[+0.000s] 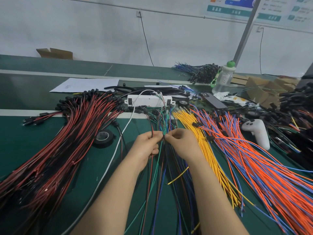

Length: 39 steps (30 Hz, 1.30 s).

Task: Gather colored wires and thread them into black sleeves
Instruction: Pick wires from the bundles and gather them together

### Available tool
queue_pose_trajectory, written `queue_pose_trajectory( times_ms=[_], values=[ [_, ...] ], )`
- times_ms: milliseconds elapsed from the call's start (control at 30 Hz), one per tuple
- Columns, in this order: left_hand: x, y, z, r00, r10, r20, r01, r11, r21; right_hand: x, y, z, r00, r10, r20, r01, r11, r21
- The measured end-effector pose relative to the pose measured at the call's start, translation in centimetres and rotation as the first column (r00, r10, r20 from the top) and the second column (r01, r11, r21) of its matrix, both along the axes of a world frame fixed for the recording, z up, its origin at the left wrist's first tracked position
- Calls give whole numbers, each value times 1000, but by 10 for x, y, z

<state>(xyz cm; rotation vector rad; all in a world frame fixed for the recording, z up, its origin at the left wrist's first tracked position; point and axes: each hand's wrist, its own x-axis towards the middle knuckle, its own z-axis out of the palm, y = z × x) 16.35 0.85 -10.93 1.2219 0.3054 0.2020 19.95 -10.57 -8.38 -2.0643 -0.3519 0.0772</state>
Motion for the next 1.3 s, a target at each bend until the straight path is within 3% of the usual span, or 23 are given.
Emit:
queue_pose_trajectory(
  times_ms=[400,500,600,767,900,1067,1300],
  values=[
    [-2,0,2,1000,-2,-7,2,1000,-6,-8,11,0,991,-39,124,50,995,-83],
    [-2,-2,4,999,-23,-29,25,998,55,-8,13,-4,990,-65,127,79,991,-110],
    [-3,-4,6,999,-15,-37,14,1000,-15,-5,12,-5,990,-39,135,59,987,-148],
    [-5,-4,11,998,-22,-54,14,991,-132,5,1,-2,998,-61,15,59,995,75],
    [-5,-4,10,998,-52,-43,48,996,-74,6,4,-5,990,-128,61,118,982,147],
    [-7,-7,8,989,-127,-77,125,992,-32,7,5,-9,993,-118,29,113,982,153],
    [-5,-9,4,984,-101,-145,118,986,114,11,-1,-9,985,-166,-51,173,962,212]
  ],
)
